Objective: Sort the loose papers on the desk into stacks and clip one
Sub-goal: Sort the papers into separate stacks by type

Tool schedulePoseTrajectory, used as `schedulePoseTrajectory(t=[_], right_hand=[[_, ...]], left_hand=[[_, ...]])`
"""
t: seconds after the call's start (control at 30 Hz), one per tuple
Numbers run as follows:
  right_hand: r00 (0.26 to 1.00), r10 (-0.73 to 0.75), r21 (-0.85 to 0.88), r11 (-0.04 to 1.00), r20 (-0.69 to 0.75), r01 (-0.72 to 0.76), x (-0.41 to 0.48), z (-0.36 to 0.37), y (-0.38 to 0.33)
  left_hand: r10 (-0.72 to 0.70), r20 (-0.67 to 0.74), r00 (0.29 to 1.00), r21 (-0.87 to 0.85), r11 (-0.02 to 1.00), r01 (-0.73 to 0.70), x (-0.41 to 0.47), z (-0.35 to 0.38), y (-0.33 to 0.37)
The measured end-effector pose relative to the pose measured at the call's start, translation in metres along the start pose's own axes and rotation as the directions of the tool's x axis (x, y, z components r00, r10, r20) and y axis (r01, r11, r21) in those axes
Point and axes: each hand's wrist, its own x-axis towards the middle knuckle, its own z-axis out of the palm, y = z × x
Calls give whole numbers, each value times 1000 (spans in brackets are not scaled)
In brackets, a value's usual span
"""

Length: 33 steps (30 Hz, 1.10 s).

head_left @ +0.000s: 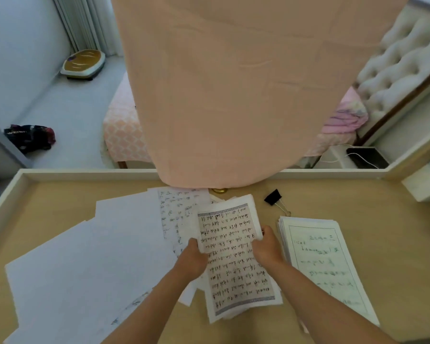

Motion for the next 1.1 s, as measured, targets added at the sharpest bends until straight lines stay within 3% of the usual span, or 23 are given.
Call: schedulePoseTrajectory(t=[0.17,0.23,0.37,0.47,0.57,0.63,0.7,0.83,0.97,1.03,1.1], right_hand=[[993,-11,-219,975,117,36,53,-16,35],[988,18,-322,946,151,32,76,-16,51],[984,28,-266,964,175,20,82,-14,46],[975,58,-238,971,214,-5,84,-7,44],[973,37,-214,977,230,14,90,-7,49],[969,15,-195,980,245,34,94,-8,54],[961,-12,-182,981,275,64,94,-11,56],[948,-41,-115,990,315,81,93,-18,56],[961,-100,61,994,256,87,94,-29,54],[939,-119,251,967,323,36,89,-36,47],[896,-136,311,950,424,-3,83,-40,39]], left_hand=[[-205,-215,955,157,958,241,29,46,12],[-306,-315,899,9,946,325,33,58,23],[-541,-430,723,-358,837,414,39,68,37],[-601,-402,691,-445,788,426,45,74,36],[-625,-222,748,-676,652,344,52,68,32],[-593,-128,795,-708,616,346,51,61,35],[-550,-83,831,-654,659,371,51,59,39],[-411,-142,900,-497,816,295,44,57,47],[-181,-17,983,-501,852,148,23,35,48],[-86,31,996,-500,861,89,14,22,42],[-56,37,998,-520,851,67,7,14,36]])
